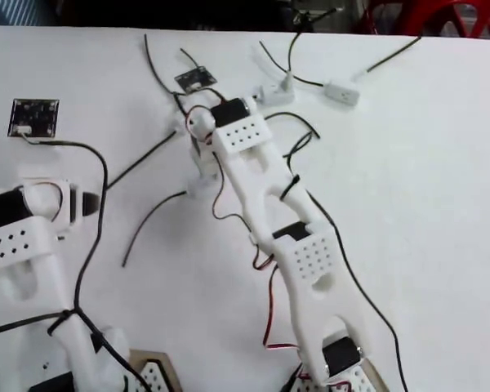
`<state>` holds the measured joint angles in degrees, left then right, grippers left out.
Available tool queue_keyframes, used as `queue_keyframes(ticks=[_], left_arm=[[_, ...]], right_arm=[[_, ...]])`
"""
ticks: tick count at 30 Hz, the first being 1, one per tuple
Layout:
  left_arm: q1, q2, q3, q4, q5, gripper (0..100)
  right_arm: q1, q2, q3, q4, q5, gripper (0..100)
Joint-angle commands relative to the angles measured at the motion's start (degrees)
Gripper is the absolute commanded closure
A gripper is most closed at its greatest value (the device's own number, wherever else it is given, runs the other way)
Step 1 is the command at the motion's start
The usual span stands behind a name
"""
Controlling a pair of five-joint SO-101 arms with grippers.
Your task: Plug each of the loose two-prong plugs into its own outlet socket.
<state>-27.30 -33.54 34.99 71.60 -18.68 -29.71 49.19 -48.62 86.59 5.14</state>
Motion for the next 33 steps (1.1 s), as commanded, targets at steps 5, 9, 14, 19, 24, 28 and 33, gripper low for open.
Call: queue_keyframes(ticks=[5,9,14,19,24,28,33], left_arm=[[-0.5,-1.8,1.7,-1.0,0.4,74],[-0.5,-1.9,1.2,-1.0,0.4,74],[-0.5,-1.9,1.2,-0.9,0.4,74],[-0.5,-1.9,1.2,-0.9,0.4,74],[-0.5,-1.9,1.5,-0.8,0.4,74],[-0.3,-1.9,1.8,-0.8,0.4,74],[-0.1,-1.9,1.8,-0.9,0.4,74]], right_arm=[[-0.5,2.3,-2.6,-1.1,0.0,95.3],[-0.5,-2.5,-2.7,1.5,0.0,79.0],[-0.5,-13.5,-2.6,6.5,0.0,80.6],[-0.5,-21.4,-1.1,11.8,0.0,99.3],[-0.6,-22.5,12.2,11.8,0.0,98.2],[-3.9,-22.5,23.6,9.8,0.0,98.1],[-6.1,-22.4,34.1,-6.7,0.0,98.1]])
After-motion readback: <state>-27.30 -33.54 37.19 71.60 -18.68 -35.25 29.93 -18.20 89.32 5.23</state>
